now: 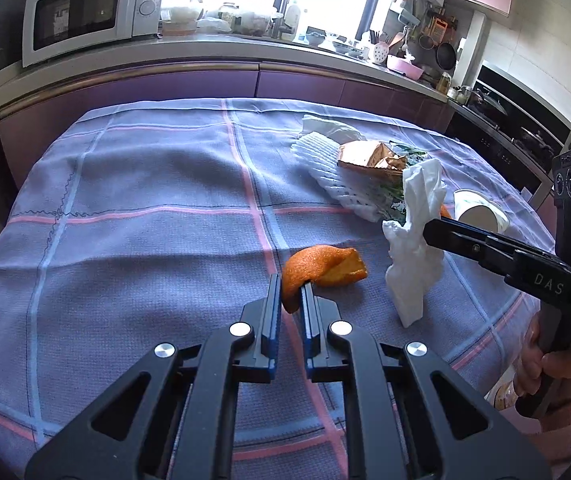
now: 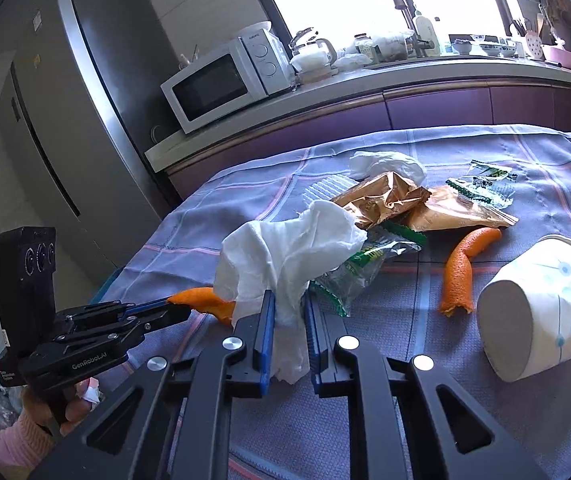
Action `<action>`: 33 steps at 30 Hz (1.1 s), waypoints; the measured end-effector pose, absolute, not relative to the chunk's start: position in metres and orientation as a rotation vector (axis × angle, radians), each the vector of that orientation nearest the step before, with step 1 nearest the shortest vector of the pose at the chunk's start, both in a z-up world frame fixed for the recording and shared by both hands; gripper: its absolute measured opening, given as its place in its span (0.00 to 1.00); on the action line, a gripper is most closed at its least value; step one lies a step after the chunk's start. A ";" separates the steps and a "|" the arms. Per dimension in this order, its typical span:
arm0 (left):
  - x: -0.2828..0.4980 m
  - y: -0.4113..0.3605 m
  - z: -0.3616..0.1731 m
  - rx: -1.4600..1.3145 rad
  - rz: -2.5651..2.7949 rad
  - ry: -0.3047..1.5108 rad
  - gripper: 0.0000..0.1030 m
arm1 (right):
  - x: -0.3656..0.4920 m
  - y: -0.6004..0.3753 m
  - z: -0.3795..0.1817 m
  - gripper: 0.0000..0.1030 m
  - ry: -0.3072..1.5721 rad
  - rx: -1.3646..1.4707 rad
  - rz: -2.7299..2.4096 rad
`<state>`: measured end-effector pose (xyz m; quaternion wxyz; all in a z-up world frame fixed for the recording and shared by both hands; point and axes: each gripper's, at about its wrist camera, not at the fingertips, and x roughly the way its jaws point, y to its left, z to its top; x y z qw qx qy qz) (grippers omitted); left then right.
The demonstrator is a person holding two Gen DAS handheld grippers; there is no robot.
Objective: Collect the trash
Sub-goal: 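Grasp the orange peel with the left tool while the right tool grasps the white tissue, then carry the peel and tissue over the teal bin with both tools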
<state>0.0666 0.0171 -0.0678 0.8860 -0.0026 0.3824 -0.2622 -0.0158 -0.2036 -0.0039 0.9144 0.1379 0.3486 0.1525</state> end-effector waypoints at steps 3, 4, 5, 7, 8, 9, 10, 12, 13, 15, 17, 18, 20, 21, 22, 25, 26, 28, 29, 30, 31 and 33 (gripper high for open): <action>0.063 0.030 -0.064 -0.029 -0.527 0.785 0.09 | -0.016 -0.200 -0.001 0.13 0.712 0.279 0.327; 0.061 0.035 -0.063 -0.036 -0.520 0.782 0.09 | -0.016 -0.199 0.000 0.13 0.711 0.276 0.332; 0.058 0.039 -0.063 -0.041 -0.512 0.778 0.09 | -0.016 -0.197 0.001 0.13 0.708 0.270 0.336; 0.056 0.048 -0.061 -0.051 -0.495 0.773 0.09 | -0.015 -0.193 0.003 0.13 0.705 0.264 0.349; 0.054 0.052 -0.060 -0.054 -0.485 0.769 0.09 | -0.015 -0.191 0.004 0.13 0.703 0.260 0.353; 0.053 0.057 -0.059 -0.060 -0.478 0.766 0.09 | -0.015 -0.189 0.005 0.13 0.702 0.258 0.359; 0.052 0.062 -0.058 -0.068 -0.473 0.764 0.09 | -0.014 -0.186 0.005 0.13 0.701 0.257 0.367; 0.050 0.072 -0.057 -0.081 -0.458 0.761 0.09 | -0.014 -0.182 0.007 0.13 0.699 0.249 0.378; 0.048 0.075 -0.057 -0.085 -0.451 0.759 0.09 | -0.013 -0.180 0.007 0.13 0.697 0.246 0.385; 0.047 0.084 -0.056 -0.096 -0.434 0.755 0.09 | -0.013 -0.175 0.009 0.13 0.694 0.239 0.400; 0.043 0.089 -0.055 -0.104 -0.421 0.751 0.09 | -0.011 -0.170 0.011 0.13 0.692 0.234 0.416; 0.042 0.092 -0.055 -0.108 -0.413 0.749 0.09 | -0.010 -0.168 0.012 0.13 0.691 0.231 0.423; 0.039 0.099 -0.053 -0.116 -0.400 0.743 0.09 | -0.009 -0.162 0.014 0.13 0.688 0.225 0.438; 0.037 0.103 -0.051 -0.120 -0.392 0.738 0.09 | -0.008 -0.159 0.015 0.13 0.687 0.222 0.447; 0.036 0.106 -0.050 -0.125 -0.385 0.733 0.09 | -0.007 -0.156 0.016 0.13 0.685 0.217 0.456; 0.032 0.118 -0.045 -0.138 -0.362 0.718 0.09 | -0.003 -0.146 0.020 0.13 0.683 0.205 0.487; 0.031 0.122 -0.043 -0.143 -0.354 0.713 0.09 | -0.002 -0.142 0.021 0.13 0.682 0.200 0.496; 0.028 0.131 -0.040 -0.154 -0.334 0.702 0.09 | 0.001 -0.134 0.023 0.13 0.681 0.193 0.521; 0.027 0.136 -0.038 -0.161 -0.325 0.697 0.09 | 0.003 -0.129 0.024 0.13 0.678 0.189 0.530; 0.025 0.141 -0.036 -0.168 -0.315 0.693 0.09 | 0.004 -0.124 0.026 0.13 0.677 0.185 0.541; 0.023 0.144 -0.034 -0.173 -0.305 0.688 0.09 | 0.006 -0.120 0.027 0.13 0.677 0.183 0.553; 0.020 0.154 -0.031 -0.183 -0.283 0.678 0.09 | 0.008 -0.110 0.029 0.13 0.675 0.175 0.575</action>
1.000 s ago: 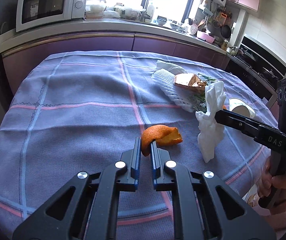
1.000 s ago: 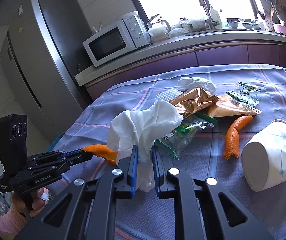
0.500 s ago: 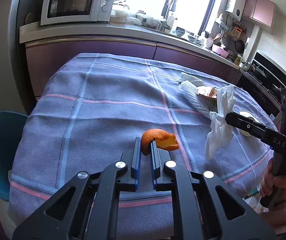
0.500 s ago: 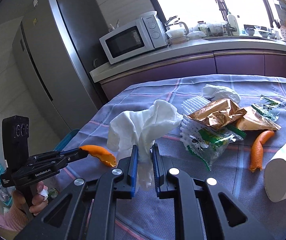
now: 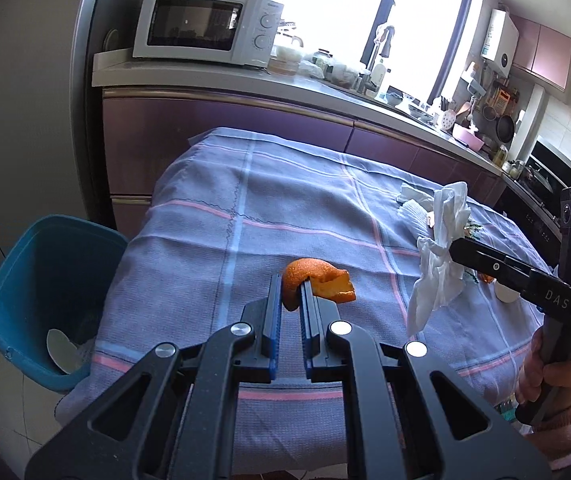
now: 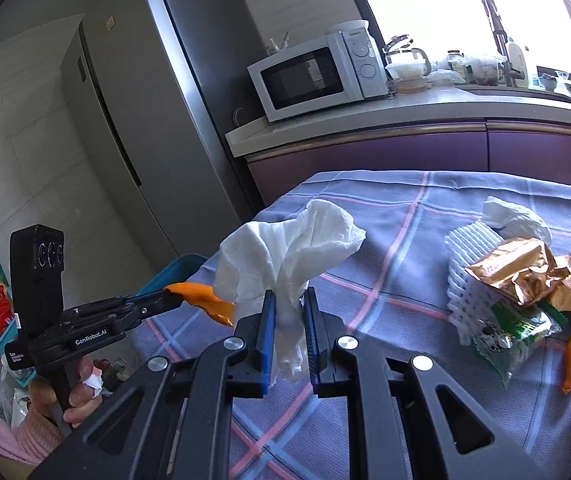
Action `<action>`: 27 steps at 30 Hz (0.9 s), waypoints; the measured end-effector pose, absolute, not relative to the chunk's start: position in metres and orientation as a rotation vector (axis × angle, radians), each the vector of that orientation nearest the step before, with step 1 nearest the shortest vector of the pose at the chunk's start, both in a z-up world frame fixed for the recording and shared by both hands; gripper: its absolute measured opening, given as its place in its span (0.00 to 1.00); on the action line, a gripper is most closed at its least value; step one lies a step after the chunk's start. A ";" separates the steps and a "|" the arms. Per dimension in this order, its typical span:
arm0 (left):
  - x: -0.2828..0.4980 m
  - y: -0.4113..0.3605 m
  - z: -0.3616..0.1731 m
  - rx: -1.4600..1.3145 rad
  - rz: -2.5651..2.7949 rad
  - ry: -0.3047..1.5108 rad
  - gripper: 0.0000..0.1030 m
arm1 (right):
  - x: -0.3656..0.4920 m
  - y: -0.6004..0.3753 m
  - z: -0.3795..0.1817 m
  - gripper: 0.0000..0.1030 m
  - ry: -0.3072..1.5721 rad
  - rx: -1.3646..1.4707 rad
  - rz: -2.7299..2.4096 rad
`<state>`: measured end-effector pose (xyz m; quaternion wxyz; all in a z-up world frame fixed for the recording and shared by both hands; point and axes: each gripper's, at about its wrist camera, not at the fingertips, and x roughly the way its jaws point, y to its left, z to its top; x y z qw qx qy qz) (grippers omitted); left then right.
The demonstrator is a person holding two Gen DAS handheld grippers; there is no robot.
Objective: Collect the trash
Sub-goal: 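Carry the peel and tissue over the teal bin with both tools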
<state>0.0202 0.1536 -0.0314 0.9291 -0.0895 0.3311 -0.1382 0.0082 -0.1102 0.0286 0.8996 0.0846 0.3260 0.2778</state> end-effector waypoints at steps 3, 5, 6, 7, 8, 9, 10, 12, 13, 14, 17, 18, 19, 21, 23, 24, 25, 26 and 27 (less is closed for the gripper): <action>0.013 0.168 -0.027 -0.201 -0.251 0.662 0.09 | 0.012 -0.096 0.031 0.13 0.672 0.158 0.608; 0.009 0.179 -0.024 -0.212 -0.227 0.653 0.09 | 0.016 -0.086 0.033 0.13 0.673 0.153 0.631; 0.007 0.184 -0.022 -0.216 -0.215 0.649 0.09 | 0.018 -0.082 0.033 0.13 0.673 0.149 0.642; 0.005 0.189 -0.021 -0.221 -0.203 0.645 0.09 | 0.020 -0.076 0.034 0.13 0.672 0.143 0.653; 0.004 0.195 -0.020 -0.226 -0.189 0.640 0.09 | 0.020 -0.072 0.035 0.13 0.672 0.138 0.663; 0.002 0.200 -0.019 -0.233 -0.176 0.636 0.09 | 0.022 -0.068 0.036 0.13 0.673 0.135 0.675; 0.000 0.205 -0.017 -0.239 -0.165 0.632 0.09 | 0.023 -0.063 0.036 0.13 0.674 0.131 0.686; -0.002 0.217 -0.016 -0.251 -0.138 0.624 0.09 | 0.025 -0.053 0.037 0.13 0.674 0.120 0.706; -0.002 0.222 -0.015 -0.255 -0.125 0.620 0.09 | 0.026 -0.049 0.038 0.13 0.674 0.115 0.717; -0.004 0.228 -0.014 -0.261 -0.110 0.616 0.09 | 0.028 -0.043 0.038 0.13 0.674 0.109 0.730; -0.008 0.247 -0.011 -0.277 -0.063 0.601 0.09 | 0.035 -0.025 0.040 0.13 0.679 0.103 0.770; -0.009 0.254 -0.011 -0.282 -0.045 0.597 0.09 | 0.037 -0.020 0.041 0.13 0.680 0.100 0.783; -0.010 0.259 -0.011 -0.287 -0.026 0.595 0.09 | 0.040 -0.012 0.042 0.13 0.680 0.094 0.797; -0.012 0.274 -0.011 -0.300 0.010 0.591 0.09 | 0.045 0.002 0.043 0.13 0.675 0.079 0.821; -0.013 0.287 -0.013 -0.312 0.049 0.590 0.09 | 0.054 0.016 0.042 0.13 0.689 0.082 0.854; -0.013 0.294 -0.014 -0.318 0.072 0.588 0.09 | 0.058 0.023 0.042 0.13 0.696 0.084 0.867; -0.014 0.300 -0.015 -0.321 0.095 0.585 0.09 | 0.062 0.029 0.041 0.13 0.700 0.081 0.878; -0.015 0.307 -0.016 -0.324 0.113 0.584 0.09 | 0.065 0.037 0.040 0.13 0.701 0.075 0.886; -0.014 0.315 -0.019 -0.332 0.129 0.586 0.09 | 0.069 0.045 0.038 0.13 0.704 0.070 0.895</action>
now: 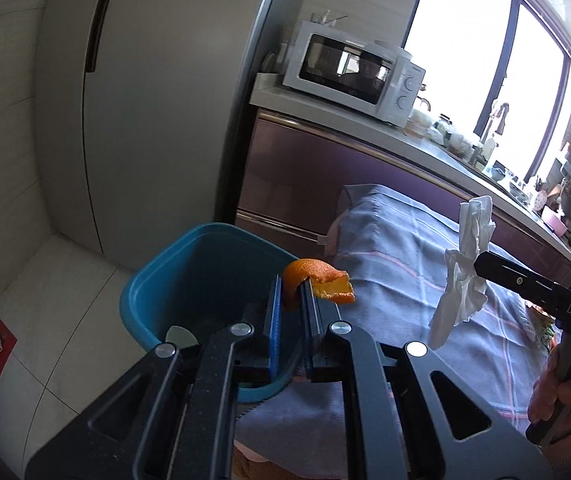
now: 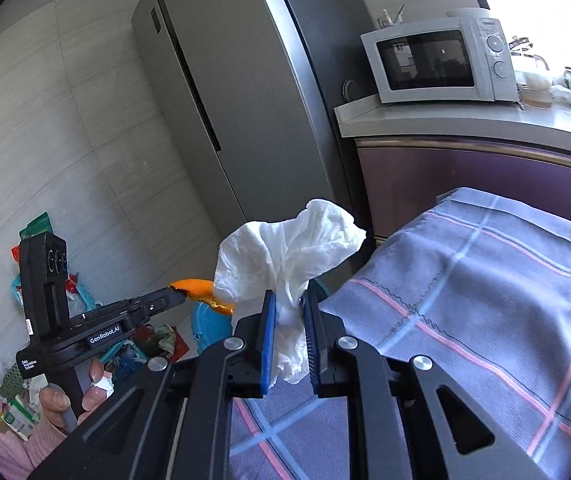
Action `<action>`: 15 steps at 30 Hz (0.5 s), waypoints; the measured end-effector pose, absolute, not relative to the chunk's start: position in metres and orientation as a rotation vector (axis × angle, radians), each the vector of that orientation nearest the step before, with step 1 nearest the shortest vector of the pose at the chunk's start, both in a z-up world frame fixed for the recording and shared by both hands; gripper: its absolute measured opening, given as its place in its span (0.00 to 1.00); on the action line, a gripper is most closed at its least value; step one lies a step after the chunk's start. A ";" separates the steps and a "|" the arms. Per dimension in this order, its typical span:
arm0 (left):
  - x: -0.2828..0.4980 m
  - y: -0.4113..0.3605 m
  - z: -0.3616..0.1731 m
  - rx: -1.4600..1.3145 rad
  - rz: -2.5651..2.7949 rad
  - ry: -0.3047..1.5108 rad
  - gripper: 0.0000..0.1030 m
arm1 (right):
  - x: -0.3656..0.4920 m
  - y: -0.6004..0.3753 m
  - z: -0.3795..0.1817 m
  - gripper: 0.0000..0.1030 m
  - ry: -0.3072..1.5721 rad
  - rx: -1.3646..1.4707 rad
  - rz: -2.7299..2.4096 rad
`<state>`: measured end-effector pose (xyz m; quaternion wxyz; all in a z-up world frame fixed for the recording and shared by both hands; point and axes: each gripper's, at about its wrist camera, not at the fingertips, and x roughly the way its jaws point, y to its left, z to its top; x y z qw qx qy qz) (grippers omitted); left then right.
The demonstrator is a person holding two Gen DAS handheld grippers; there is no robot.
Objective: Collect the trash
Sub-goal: 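Carry the peel and tissue over the teal bin with both tools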
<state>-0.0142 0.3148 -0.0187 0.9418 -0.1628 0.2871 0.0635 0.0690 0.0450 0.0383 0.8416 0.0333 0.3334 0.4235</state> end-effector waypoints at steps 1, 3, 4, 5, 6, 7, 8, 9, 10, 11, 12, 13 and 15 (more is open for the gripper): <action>-0.013 0.321 -0.021 -0.340 0.145 0.589 0.09 | 0.073 0.053 0.037 0.13 0.713 0.068 0.904; -0.011 0.334 -0.025 -0.350 0.176 0.597 0.09 | 0.079 0.067 0.033 0.13 0.727 0.062 0.920; -0.009 0.340 -0.028 -0.356 0.187 0.600 0.09 | 0.083 0.075 0.030 0.13 0.735 0.057 0.925; -0.008 0.346 -0.031 -0.363 0.199 0.604 0.09 | 0.086 0.083 0.028 0.13 0.744 0.054 0.930; -0.006 0.351 -0.034 -0.369 0.209 0.609 0.09 | 0.089 0.090 0.026 0.13 0.752 0.049 0.934; -0.004 0.356 -0.038 -0.375 0.217 0.616 0.09 | 0.092 0.098 0.023 0.13 0.763 0.045 0.935; -0.002 0.360 -0.042 -0.381 0.226 0.624 0.09 | 0.095 0.105 0.021 0.13 0.776 0.044 0.938; -0.001 0.363 -0.045 -0.385 0.234 0.630 0.09 | 0.098 0.111 0.018 0.13 0.790 0.041 0.942; 0.001 0.367 -0.049 -0.388 0.243 0.637 0.09 | 0.101 0.117 0.015 0.13 0.802 0.033 0.938; 0.004 0.368 -0.052 -0.391 0.248 0.643 0.09 | 0.103 0.123 0.013 0.13 0.812 0.025 0.936; 0.006 0.371 -0.056 -0.394 0.252 0.650 0.09 | 0.105 0.129 0.009 0.13 0.826 0.015 0.939; 0.009 0.372 -0.060 -0.397 0.257 0.656 0.09 | 0.107 0.136 0.005 0.13 0.843 0.003 0.939; 0.015 0.375 -0.067 -0.407 0.262 0.671 0.09 | 0.112 0.147 -0.001 0.13 0.863 -0.013 0.934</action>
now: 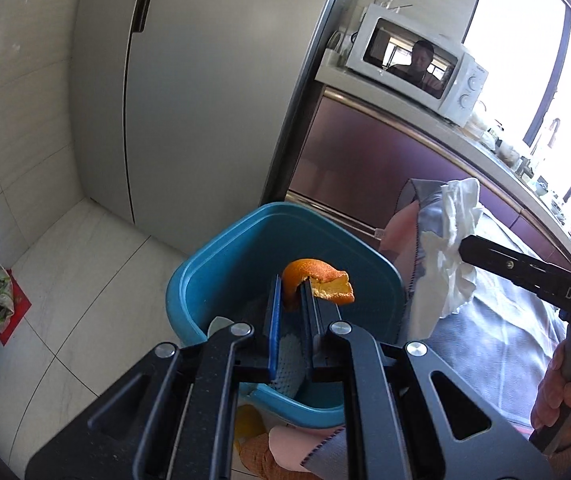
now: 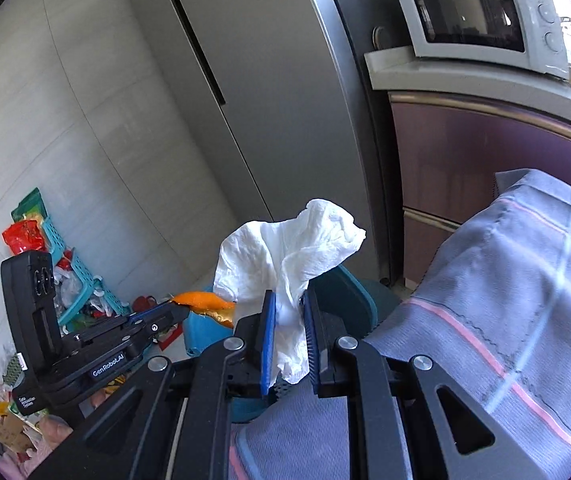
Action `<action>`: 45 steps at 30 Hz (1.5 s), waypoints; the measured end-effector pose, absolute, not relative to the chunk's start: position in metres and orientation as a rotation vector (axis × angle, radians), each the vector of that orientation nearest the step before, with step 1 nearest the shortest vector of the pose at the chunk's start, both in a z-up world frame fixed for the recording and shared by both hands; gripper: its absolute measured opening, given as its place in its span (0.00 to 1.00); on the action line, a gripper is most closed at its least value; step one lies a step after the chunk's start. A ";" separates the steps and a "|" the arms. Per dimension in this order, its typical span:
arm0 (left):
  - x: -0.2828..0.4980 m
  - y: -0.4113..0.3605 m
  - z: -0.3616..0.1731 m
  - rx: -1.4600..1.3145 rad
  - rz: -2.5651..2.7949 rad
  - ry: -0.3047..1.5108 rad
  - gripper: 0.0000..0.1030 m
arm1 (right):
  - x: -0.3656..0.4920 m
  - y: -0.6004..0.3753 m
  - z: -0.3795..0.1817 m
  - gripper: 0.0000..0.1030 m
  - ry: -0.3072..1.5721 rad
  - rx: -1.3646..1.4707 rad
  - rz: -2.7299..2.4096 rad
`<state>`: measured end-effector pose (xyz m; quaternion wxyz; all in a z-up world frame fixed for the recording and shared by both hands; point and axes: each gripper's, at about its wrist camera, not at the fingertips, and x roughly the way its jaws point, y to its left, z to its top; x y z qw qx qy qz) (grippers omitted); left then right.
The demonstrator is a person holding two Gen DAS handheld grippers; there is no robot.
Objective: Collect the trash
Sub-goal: 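Carry the peel and tissue over the teal bin with both tools, then open both tools to drop the peel and tissue into the bin, then move both open tools back over the table trash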
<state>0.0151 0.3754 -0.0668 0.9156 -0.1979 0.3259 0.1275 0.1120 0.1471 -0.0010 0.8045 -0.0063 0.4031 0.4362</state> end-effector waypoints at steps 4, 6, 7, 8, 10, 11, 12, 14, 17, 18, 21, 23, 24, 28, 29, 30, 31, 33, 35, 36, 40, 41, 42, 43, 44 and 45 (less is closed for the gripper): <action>0.028 0.380 -0.080 -0.411 0.280 0.702 0.09 | 0.121 0.169 -0.015 0.14 0.924 -0.057 0.921; 0.035 0.382 -0.087 -0.415 0.282 0.716 0.09 | 0.124 0.178 -0.023 0.15 0.960 -0.083 0.910; 0.038 0.383 -0.091 -0.414 0.288 0.724 0.09 | 0.126 0.181 -0.027 0.16 0.972 -0.091 0.903; 0.042 0.384 -0.095 -0.417 0.289 0.734 0.09 | 0.127 0.185 -0.031 0.17 0.994 -0.098 0.897; 0.046 0.384 -0.102 -0.427 0.287 0.751 0.10 | 0.130 0.190 -0.038 0.18 1.030 -0.098 0.885; 0.050 0.384 -0.105 -0.431 0.287 0.760 0.10 | 0.132 0.192 -0.041 0.19 1.051 -0.100 0.885; 0.052 0.384 -0.108 -0.432 0.283 0.768 0.11 | 0.133 0.194 -0.043 0.20 1.063 -0.103 0.879; 0.058 0.383 -0.115 -0.436 0.284 0.785 0.11 | 0.133 0.195 -0.043 0.21 1.067 -0.102 0.877; 0.062 0.382 -0.122 -0.429 0.285 0.798 0.12 | 0.132 0.196 -0.044 0.26 1.069 -0.117 0.876; 0.063 0.382 -0.123 -0.433 0.283 0.800 0.12 | 0.131 0.195 -0.043 0.26 1.062 -0.116 0.877; 0.061 0.379 -0.123 -0.426 0.279 0.781 0.12 | 0.125 0.190 -0.042 0.27 1.043 -0.107 0.885; 0.060 0.377 -0.120 -0.424 0.272 0.768 0.14 | 0.122 0.183 -0.039 0.27 1.030 -0.097 0.890; 0.058 0.376 -0.118 -0.421 0.271 0.764 0.14 | 0.120 0.180 -0.037 0.27 1.022 -0.094 0.897; 0.051 0.369 -0.106 -0.407 0.254 0.735 0.19 | 0.108 0.156 -0.023 0.27 0.970 -0.076 0.915; 0.048 0.365 -0.102 -0.400 0.242 0.723 0.20 | 0.104 0.150 -0.019 0.28 0.954 -0.070 0.918; 0.046 0.361 -0.097 -0.392 0.228 0.711 0.23 | 0.100 0.143 -0.014 0.28 0.937 -0.064 0.923; 0.045 0.356 -0.091 -0.384 0.214 0.700 0.26 | 0.095 0.135 -0.009 0.30 0.917 -0.056 0.924; 0.041 0.344 -0.080 -0.362 0.181 0.674 0.31 | 0.088 0.115 0.000 0.30 0.882 -0.046 0.927; 0.037 0.328 -0.068 -0.334 0.145 0.648 0.37 | 0.081 0.094 0.009 0.30 0.841 -0.038 0.913; 0.036 0.320 -0.063 -0.320 0.120 0.634 0.41 | 0.077 0.082 0.013 0.30 0.825 -0.034 0.904; 0.034 0.277 -0.042 -0.251 -0.001 0.597 0.43 | 0.067 0.028 0.029 0.30 0.772 0.008 0.837; 0.033 0.266 -0.039 -0.239 -0.035 0.590 0.43 | 0.063 0.014 0.032 0.30 0.759 0.024 0.814; 0.034 0.253 -0.035 -0.228 -0.076 0.585 0.43 | 0.060 0.000 0.034 0.30 0.748 0.037 0.788; 0.034 0.241 -0.033 -0.214 -0.111 0.583 0.44 | 0.056 -0.017 0.037 0.30 0.736 0.049 0.754; 0.036 0.228 -0.030 -0.198 -0.143 0.584 0.44 | 0.052 -0.031 0.038 0.31 0.727 0.062 0.725; 0.039 0.213 -0.028 -0.181 -0.180 0.587 0.44 | 0.049 -0.048 0.039 0.31 0.720 0.077 0.693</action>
